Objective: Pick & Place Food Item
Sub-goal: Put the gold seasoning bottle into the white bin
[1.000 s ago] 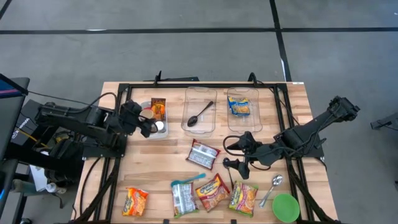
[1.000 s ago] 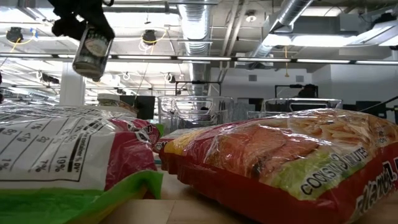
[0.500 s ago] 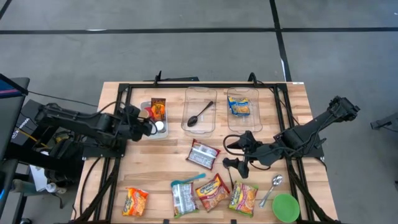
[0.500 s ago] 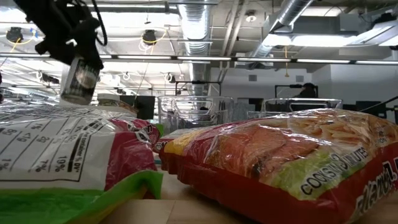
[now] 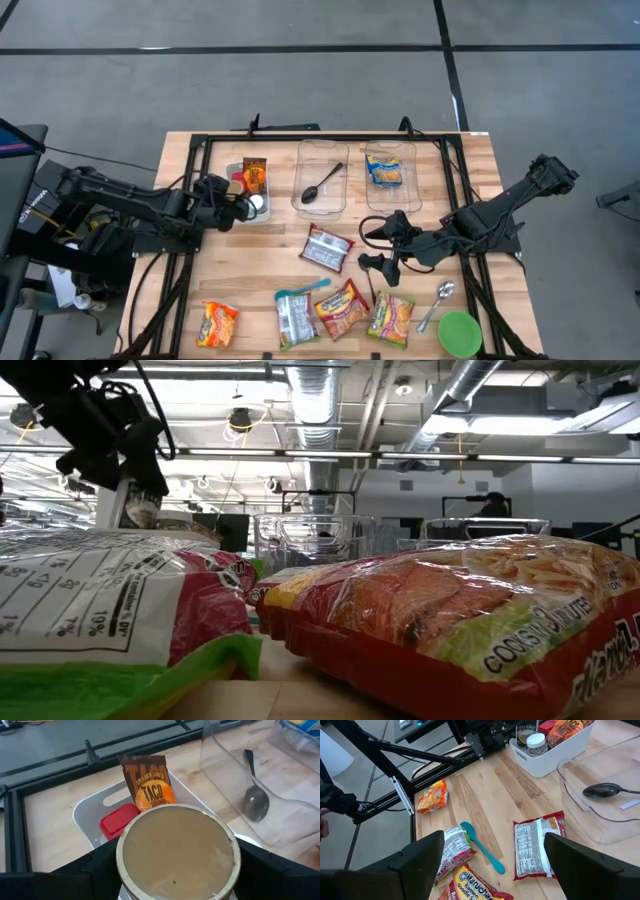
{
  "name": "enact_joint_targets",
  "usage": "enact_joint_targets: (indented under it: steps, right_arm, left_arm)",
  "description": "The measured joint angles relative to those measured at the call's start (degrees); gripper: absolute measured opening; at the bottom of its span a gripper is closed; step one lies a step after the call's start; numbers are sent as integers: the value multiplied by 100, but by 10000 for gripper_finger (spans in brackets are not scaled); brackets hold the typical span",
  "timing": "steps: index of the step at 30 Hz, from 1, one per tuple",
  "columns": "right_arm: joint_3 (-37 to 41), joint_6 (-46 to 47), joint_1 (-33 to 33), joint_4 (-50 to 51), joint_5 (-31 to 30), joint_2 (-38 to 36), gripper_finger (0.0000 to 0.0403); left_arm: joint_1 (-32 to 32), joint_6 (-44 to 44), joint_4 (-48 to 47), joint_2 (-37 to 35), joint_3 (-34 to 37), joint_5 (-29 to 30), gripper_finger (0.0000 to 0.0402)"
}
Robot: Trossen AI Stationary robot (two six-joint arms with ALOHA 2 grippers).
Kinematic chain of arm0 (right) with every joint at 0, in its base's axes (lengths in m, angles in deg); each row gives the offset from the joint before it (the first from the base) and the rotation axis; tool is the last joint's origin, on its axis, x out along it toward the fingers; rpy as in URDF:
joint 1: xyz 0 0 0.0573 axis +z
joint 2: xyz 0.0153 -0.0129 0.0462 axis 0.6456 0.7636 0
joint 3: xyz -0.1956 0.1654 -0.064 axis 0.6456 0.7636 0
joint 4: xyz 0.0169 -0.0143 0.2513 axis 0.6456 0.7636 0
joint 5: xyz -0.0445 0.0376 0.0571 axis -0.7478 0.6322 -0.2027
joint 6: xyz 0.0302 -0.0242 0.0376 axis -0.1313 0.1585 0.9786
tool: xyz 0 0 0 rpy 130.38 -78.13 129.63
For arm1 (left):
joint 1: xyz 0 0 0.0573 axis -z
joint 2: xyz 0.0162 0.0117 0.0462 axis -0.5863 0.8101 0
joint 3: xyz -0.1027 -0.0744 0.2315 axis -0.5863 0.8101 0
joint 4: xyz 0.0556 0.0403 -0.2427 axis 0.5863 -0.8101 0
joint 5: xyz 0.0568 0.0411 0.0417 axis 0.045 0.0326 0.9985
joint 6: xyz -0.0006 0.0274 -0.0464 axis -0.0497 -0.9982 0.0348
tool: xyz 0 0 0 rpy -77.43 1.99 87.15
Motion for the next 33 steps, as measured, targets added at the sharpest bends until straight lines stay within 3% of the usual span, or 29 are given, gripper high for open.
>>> enact_joint_targets:
  steps: [6, 14, 23, 33]
  right_arm:
    - [0, 13, 0, 0, 0, 0, 337]
    - [0, 13, 0, 0, 0, 0, 337]
    - [2, 13, -2, 0, 1, 0, 337]
    - [2, 13, -2, 0, 1, 0, 337]
  left_arm:
    - [0, 8, 319, 0, 375, -4, 271]
    - [0, 8, 785, 0, 744, -35, 295]
    - [2, -29, 945, -2, 894, -40, 278]
    - [2, -41, 969, 0, 898, -175, 321]
